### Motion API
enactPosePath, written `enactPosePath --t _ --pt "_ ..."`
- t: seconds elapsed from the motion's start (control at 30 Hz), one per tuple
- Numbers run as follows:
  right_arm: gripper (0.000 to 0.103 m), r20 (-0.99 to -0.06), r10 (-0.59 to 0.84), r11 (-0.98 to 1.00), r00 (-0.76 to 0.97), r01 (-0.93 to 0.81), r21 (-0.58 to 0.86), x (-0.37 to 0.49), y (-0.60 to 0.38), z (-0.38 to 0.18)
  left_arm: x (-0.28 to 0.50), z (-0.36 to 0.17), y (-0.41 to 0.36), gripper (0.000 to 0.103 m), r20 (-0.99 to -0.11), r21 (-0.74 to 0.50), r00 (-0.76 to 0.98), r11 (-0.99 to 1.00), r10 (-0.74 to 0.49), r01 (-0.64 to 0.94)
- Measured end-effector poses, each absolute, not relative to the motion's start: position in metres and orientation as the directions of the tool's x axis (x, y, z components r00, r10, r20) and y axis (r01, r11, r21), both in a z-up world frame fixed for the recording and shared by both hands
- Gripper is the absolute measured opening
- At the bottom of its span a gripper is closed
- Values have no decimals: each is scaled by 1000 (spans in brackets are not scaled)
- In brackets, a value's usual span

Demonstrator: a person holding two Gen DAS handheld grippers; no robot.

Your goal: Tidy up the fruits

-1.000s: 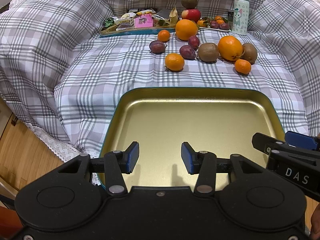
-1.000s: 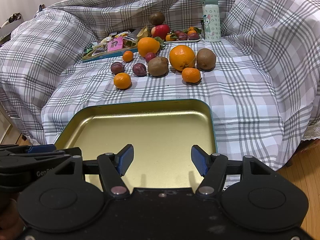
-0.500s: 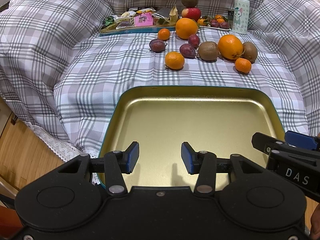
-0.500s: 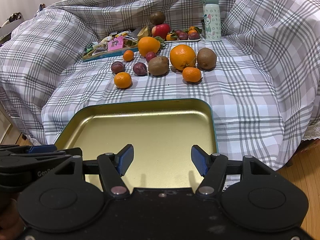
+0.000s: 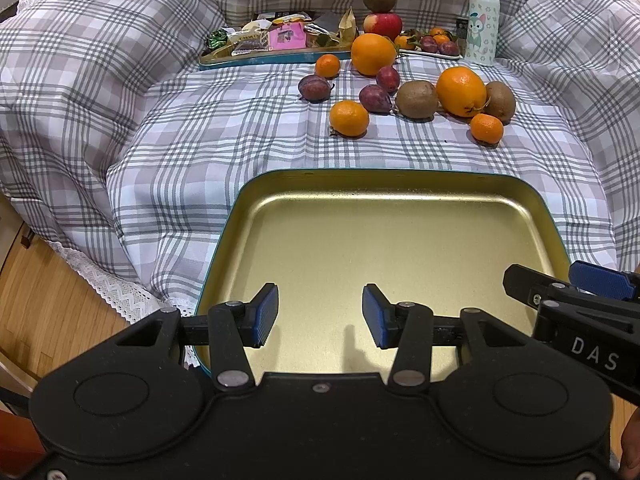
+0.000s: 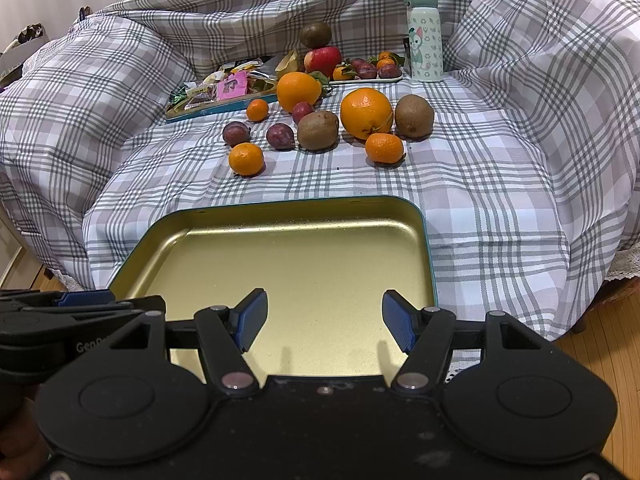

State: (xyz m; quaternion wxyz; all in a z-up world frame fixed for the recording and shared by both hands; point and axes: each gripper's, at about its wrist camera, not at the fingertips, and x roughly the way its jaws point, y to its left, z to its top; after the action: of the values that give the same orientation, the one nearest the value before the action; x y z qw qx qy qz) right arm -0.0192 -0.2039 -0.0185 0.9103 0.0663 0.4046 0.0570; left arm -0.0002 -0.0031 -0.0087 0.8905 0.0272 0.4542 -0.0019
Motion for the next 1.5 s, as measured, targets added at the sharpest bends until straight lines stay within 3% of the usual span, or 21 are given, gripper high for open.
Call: enactPosePath --t 0.43,1.5 --pt "67 -719 154 984 678 -42 172 -19 -204 -19 -2 -3 6 54 -772 -5 636 1000 -6 4" --pt "65 -710 84 991 700 13 130 83 -223 -17 90 -8 -14 54 -768 54 639 993 -26 106"
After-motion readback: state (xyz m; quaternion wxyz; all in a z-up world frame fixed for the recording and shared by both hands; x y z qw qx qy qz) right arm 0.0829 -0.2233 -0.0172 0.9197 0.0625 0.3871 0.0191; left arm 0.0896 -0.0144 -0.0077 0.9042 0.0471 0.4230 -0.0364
